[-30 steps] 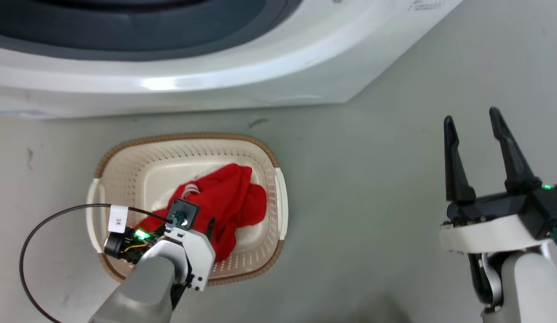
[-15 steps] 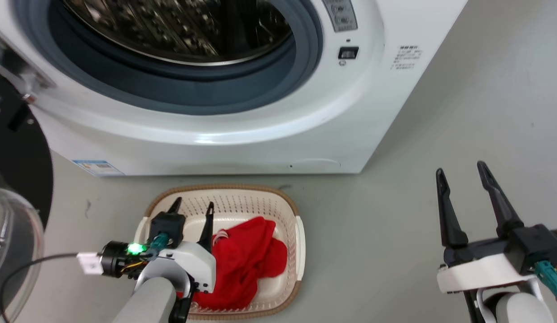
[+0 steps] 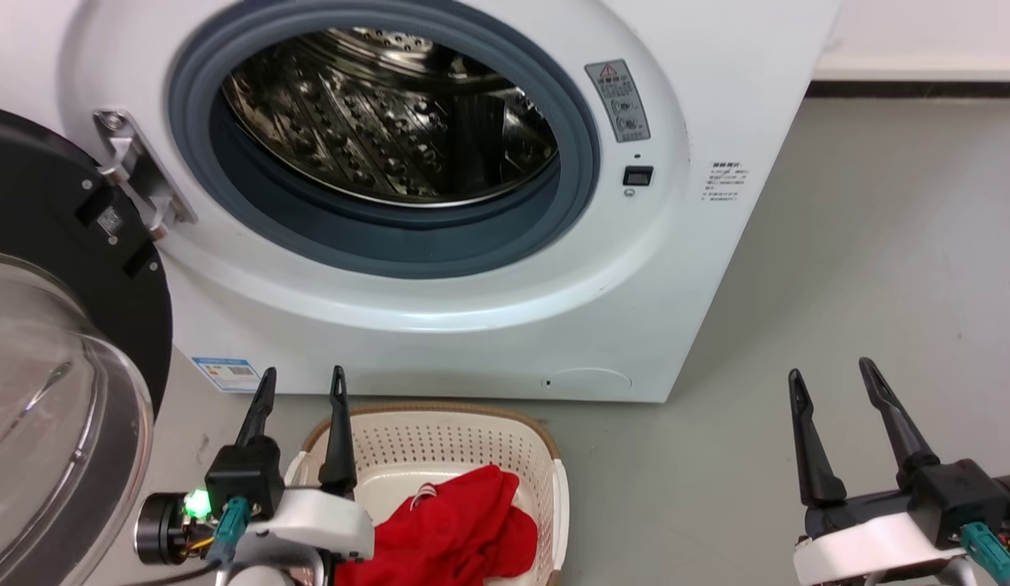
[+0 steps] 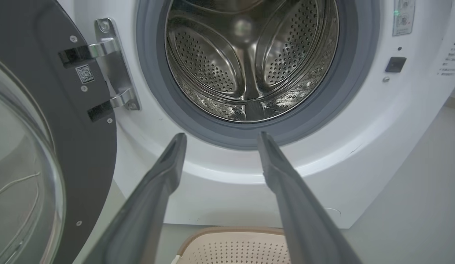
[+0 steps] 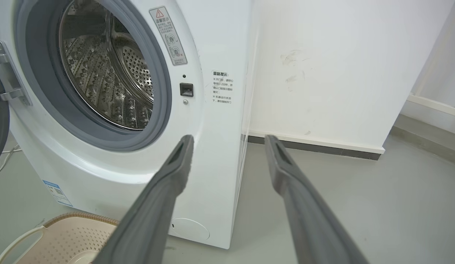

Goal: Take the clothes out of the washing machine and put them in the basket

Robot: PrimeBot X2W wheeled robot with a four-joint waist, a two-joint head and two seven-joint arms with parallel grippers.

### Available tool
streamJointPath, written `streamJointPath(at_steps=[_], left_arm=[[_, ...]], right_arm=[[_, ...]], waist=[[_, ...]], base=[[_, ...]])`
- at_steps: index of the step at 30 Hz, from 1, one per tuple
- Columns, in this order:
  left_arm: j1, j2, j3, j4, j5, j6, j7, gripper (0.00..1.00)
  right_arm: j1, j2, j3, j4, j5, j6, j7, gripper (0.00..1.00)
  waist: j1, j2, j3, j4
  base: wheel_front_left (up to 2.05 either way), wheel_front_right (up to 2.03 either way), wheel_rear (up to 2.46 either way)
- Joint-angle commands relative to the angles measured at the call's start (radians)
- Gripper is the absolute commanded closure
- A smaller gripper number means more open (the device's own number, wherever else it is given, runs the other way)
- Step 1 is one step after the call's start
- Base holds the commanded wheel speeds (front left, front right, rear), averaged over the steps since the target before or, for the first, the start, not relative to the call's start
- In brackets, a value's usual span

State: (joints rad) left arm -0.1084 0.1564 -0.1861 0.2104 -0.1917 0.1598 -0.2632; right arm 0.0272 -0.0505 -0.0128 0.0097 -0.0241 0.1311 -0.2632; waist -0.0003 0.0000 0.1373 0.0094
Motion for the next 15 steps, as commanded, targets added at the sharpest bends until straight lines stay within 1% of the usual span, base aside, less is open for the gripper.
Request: streamJointPath(at_steps=[1,4,9,15], left_arm=[[0.037,-0.015,0.024,-0.037,0.025,-0.009,-0.002,0.00],[0.079,-0.033,0.052,-0.072,0.049,-0.026,-0.002,0.00],[0.132,-0.056,0.087,-0.085,0.077,-0.053,-0.002,0.00],[0.168,-0.070,0.114,-0.089,0.097,-0.069,-0.002,0.00]], right_arm=[[0.021,0.001,0.001,-0.001,0.010,-0.001,-0.002,0.00],[0.038,0.001,0.005,-0.004,0.016,-0.001,-0.002,0.00],[0.068,0.001,0.012,-0.009,0.022,-0.001,-0.002,0.00],[0.096,0.001,0.016,-0.013,0.032,-0.001,-0.002,0.00]], waist=[[0.0003,0.0000,-0.031,0.005],[0.0003,0.0000,-0.055,0.005],[0.0003,0.0000,-0.088,0.004],[0.0003,0.0000,-0.116,0.000]], base=[[0.00,0.00,0.00],[0.00,0.00,0.00],[0.00,0.00,0.00],[0.00,0.00,0.00]])
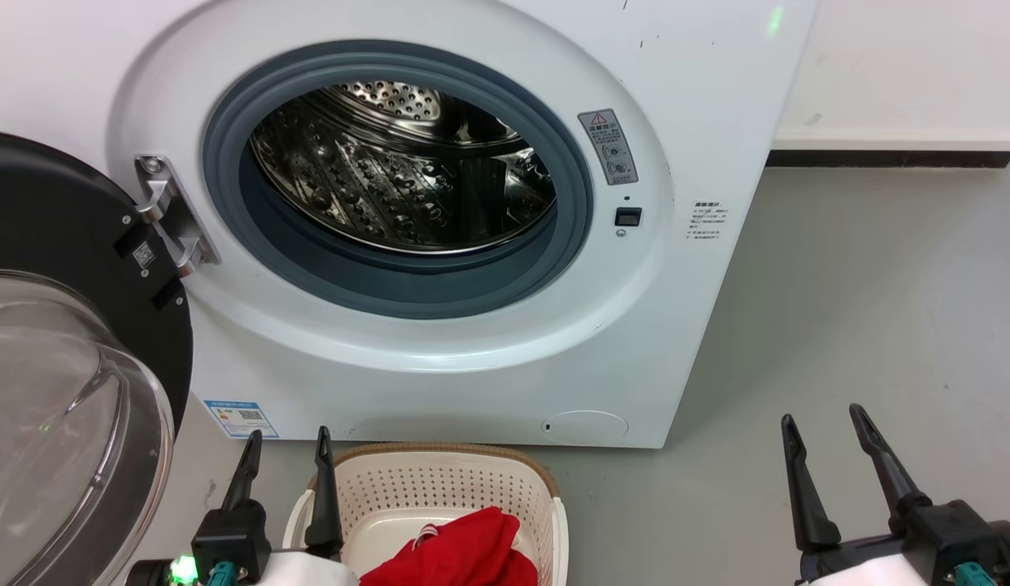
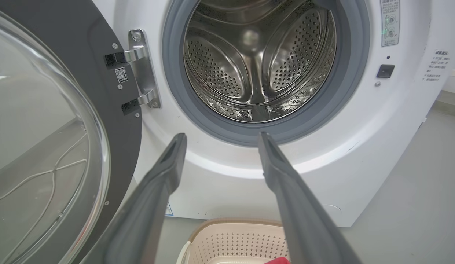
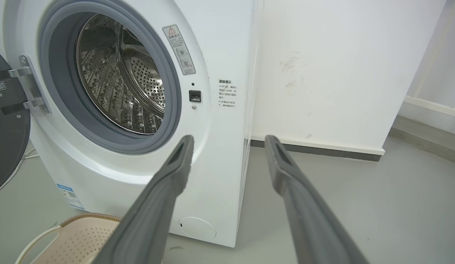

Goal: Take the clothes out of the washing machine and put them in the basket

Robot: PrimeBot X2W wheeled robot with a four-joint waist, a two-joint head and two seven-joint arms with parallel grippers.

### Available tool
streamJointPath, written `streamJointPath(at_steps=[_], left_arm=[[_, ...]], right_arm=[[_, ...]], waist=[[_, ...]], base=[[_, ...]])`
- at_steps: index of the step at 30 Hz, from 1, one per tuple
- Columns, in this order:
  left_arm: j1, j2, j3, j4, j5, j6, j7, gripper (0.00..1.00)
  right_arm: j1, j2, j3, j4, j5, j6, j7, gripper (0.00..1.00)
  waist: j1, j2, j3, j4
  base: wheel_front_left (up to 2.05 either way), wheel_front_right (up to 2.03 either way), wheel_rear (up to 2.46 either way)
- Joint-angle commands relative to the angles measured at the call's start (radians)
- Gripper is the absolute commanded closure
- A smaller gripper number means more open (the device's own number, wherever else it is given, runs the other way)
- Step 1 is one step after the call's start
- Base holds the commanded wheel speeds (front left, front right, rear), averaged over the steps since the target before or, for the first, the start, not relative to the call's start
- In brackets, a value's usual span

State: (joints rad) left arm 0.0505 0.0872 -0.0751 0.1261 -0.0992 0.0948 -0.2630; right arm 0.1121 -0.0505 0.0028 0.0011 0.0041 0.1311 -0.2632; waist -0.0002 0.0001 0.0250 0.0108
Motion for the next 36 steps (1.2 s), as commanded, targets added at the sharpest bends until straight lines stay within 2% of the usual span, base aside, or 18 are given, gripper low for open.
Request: streamJointPath(at_steps=[1,13,23,24,29,36], left_arm=[[0.015,-0.004,0.008,-0.005,0.008,-0.005,-0.003,0.00],[0.047,-0.021,0.039,0.006,0.035,-0.038,-0.003,0.00],[0.050,-0.030,0.051,0.014,0.041,-0.049,-0.003,0.00],[0.044,-0.030,0.049,0.011,0.042,-0.048,0.000,1.00],[0.050,-0.033,0.053,0.053,0.025,-0.050,0.012,1.00],[0.025,-0.034,0.070,0.063,-0.123,-0.067,0.052,1.00]], right_arm=[[0.016,0.001,0.001,-0.004,0.003,-0.001,-0.002,0.00],[0.032,0.001,0.007,0.000,0.011,-0.001,-0.002,0.00],[0.038,0.001,0.010,0.001,0.012,-0.001,-0.002,0.00],[0.022,0.000,0.009,0.001,0.008,0.000,0.000,1.00],[0.026,0.000,0.011,0.035,0.024,0.000,0.006,1.00],[0.003,-0.011,0.011,0.052,0.191,0.000,0.031,1.00]], waist=[[0.0002,-0.0001,-0.008,-0.002],[0.0002,-0.0001,-0.035,-0.007],[0.0002,-0.0001,-0.043,-0.009],[0.0002,-0.0001,-0.043,-0.009],[0.0002,-0.0001,-0.044,-0.009],[0.0002,-0.0001,-0.042,-0.009]], base=[[0.00,0.00,0.00],[0.00,0.00,0.00],[0.00,0.00,0.00],[0.00,0.00,0.00],[0.00,0.00,0.00],[0.00,0.00,0.00]])
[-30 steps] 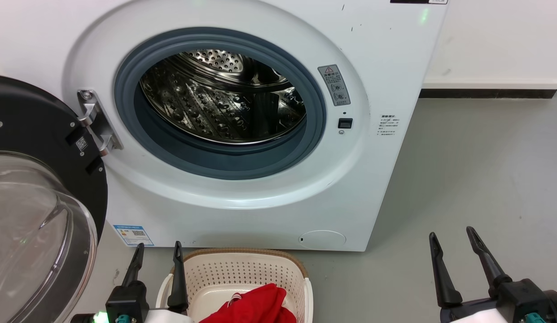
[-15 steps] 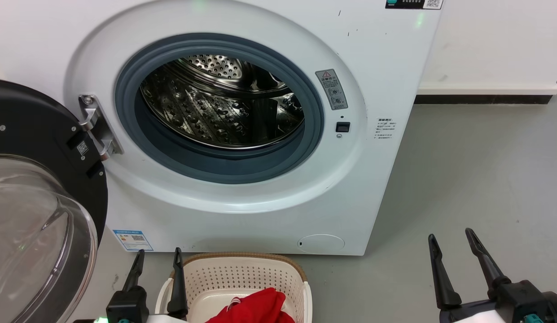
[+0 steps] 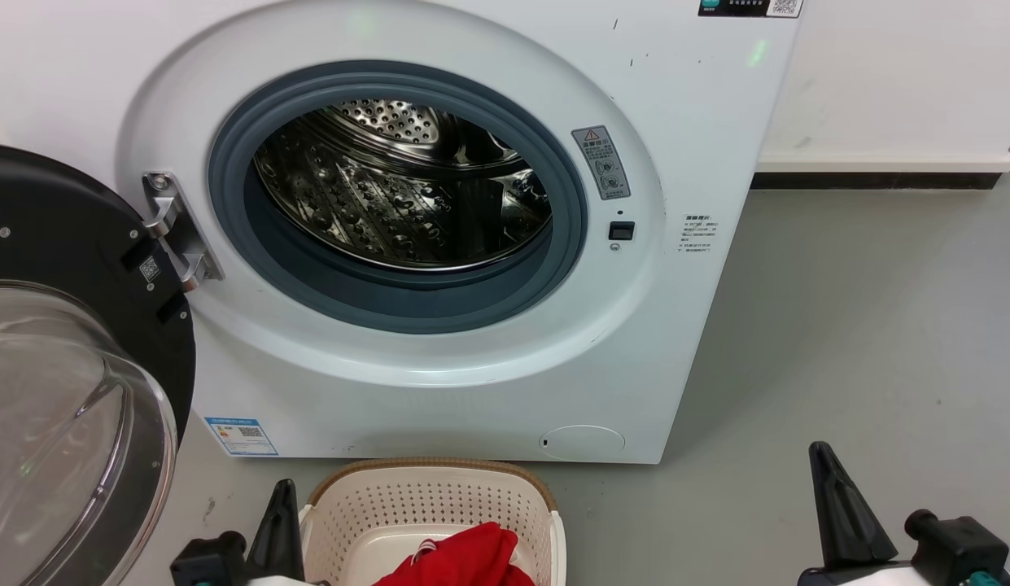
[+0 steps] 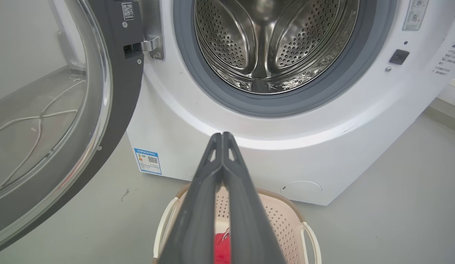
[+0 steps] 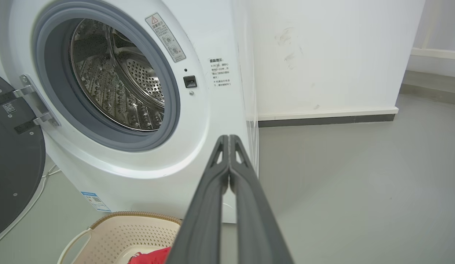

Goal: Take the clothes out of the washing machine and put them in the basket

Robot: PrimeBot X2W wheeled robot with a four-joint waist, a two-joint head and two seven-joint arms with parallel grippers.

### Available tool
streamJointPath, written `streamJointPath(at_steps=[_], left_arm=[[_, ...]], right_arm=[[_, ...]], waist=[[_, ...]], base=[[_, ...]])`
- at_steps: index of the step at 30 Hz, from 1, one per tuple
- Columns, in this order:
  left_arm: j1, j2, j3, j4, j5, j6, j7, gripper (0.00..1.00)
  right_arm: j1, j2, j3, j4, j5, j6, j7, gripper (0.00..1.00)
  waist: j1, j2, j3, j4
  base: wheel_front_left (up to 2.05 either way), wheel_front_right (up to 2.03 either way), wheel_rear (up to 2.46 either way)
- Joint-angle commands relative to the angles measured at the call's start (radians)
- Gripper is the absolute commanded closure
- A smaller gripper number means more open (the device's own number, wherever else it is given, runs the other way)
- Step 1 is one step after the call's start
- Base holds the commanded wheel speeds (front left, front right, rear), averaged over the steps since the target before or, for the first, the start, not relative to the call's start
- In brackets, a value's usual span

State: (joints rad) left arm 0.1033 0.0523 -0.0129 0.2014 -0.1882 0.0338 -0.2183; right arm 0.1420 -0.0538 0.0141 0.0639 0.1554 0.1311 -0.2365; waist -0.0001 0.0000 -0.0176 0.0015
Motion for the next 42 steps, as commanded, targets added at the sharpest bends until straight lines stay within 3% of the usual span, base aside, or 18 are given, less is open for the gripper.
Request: streamJointPath(at_steps=[1,22,42], left_arm=[[-0.030,0.001,0.009,-0.012,-0.055,-0.009,0.011,1.00],[-0.080,0.000,0.039,-0.001,-0.433,-0.052,0.096,1.00],[-0.119,0.000,0.064,0.010,-0.706,-0.084,0.162,1.00]], right_arm=[[-0.031,-0.009,0.000,-0.007,0.062,0.000,0.008,1.00],[-0.096,-0.027,-0.006,0.044,0.471,0.000,0.079,1.00],[-0.140,-0.034,-0.020,0.080,0.759,0.000,0.139,1.00]], waist=[[0.0001,0.0000,0.000,0.000],[0.0001,0.0000,0.004,0.000],[0.0001,0.0000,0.007,-0.001]], base=[[0.00,0.00,0.00],[0.00,0.00,0.00],[0.00,0.00,0.00]])
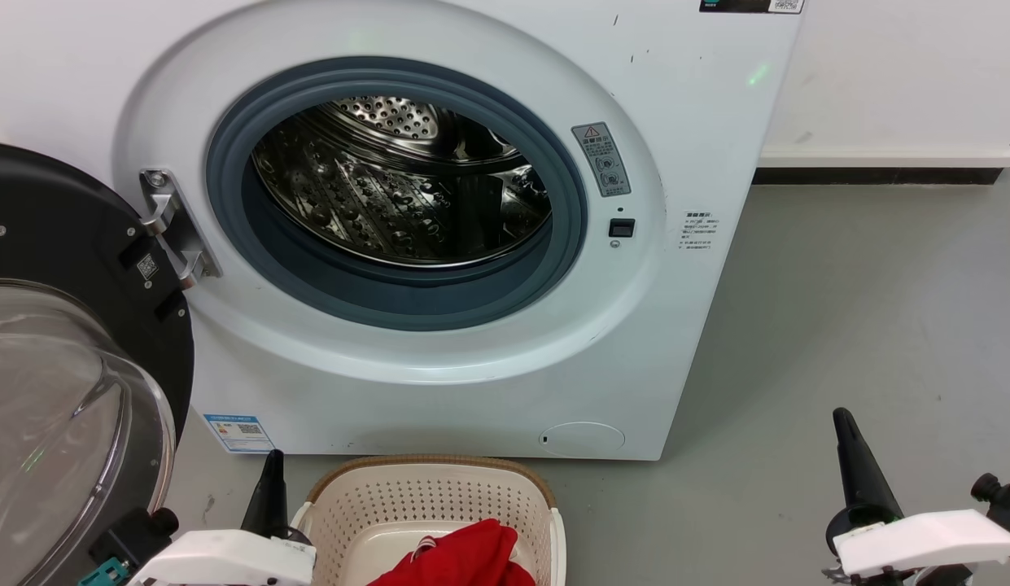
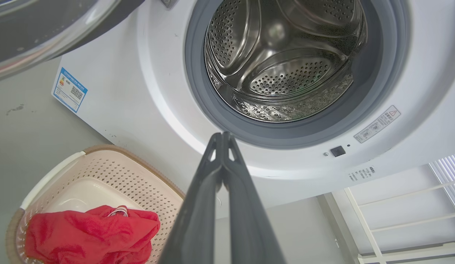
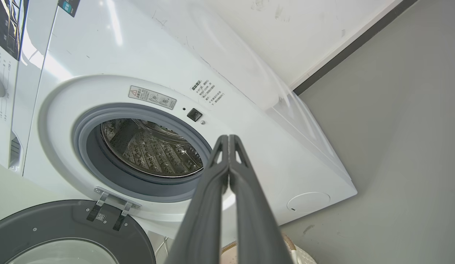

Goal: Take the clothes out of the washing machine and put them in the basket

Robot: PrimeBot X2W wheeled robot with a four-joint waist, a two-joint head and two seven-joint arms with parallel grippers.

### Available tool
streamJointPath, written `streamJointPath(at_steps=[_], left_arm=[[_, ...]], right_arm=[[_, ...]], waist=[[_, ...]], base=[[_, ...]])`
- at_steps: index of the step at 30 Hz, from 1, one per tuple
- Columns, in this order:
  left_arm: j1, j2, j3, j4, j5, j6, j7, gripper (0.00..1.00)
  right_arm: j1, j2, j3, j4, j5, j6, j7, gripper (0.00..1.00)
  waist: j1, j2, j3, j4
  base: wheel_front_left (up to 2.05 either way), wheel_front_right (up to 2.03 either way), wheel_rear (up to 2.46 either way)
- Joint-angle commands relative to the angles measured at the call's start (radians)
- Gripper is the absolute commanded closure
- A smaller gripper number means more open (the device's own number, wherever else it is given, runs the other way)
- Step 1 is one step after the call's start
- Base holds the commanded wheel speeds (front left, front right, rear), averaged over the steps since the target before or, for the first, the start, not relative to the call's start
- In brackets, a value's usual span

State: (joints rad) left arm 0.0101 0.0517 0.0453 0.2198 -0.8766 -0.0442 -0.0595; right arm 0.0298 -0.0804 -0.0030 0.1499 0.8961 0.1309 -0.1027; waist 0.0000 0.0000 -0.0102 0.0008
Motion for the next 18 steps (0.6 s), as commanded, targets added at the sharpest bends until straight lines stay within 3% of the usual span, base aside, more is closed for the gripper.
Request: streamJointPath(at_steps=[1,18], left_arm=[[-0.028,0.000,0.007,-0.007,-0.031,-0.008,0.006,1.00],[-0.056,0.000,0.025,0.002,-0.233,-0.031,0.056,1.00]], right_arm=[[-0.029,-0.008,-0.004,-0.004,0.032,0.000,0.008,1.00],[-0.064,-0.009,-0.019,0.023,0.242,0.000,0.055,1.00]], waist=[[0.0000,0.0000,0.000,0.000],[0.0000,0.0000,0.003,0.000]], base=[[0.00,0.00,0.00],[0.00,0.00,0.00]])
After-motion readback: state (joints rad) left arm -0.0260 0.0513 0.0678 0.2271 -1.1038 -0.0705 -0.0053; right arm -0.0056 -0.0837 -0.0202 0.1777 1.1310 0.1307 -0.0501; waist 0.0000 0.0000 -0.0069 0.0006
